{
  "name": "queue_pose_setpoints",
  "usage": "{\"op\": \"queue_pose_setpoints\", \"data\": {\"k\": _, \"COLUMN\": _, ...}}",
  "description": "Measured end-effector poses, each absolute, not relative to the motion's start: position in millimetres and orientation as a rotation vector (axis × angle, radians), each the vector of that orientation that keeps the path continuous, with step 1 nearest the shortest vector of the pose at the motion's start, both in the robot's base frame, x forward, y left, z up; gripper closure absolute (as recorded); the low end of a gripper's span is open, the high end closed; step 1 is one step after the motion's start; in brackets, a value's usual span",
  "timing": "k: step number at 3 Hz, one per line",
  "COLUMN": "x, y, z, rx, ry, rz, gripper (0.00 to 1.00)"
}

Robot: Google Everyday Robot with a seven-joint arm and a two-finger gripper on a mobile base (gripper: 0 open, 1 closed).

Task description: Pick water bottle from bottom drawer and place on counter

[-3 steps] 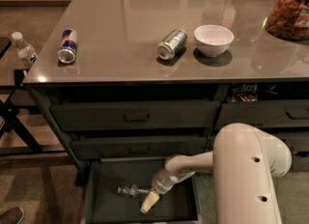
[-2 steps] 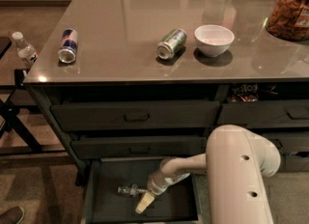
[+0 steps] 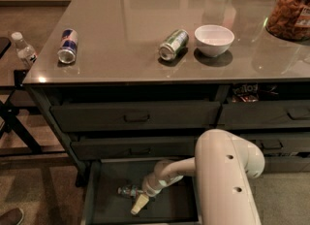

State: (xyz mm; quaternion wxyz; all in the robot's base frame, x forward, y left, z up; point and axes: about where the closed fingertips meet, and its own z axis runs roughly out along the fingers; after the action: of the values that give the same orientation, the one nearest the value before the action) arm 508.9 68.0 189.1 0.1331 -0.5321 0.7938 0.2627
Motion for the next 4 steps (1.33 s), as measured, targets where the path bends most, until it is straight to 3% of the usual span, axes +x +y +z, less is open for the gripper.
{"op": "queue_pose_setpoints", "data": {"k": 3, "x": 521, "y": 66, "z": 143, "rx": -1.574, "ry": 2.318, "rz": 0.739, "gripper": 0.0}}
{"op": "queue_pose_setpoints", "data": {"k": 4, "x": 521, "y": 66, "z": 141, "rx": -1.573, "ry": 2.319, "rz": 0.738, "gripper": 0.07}}
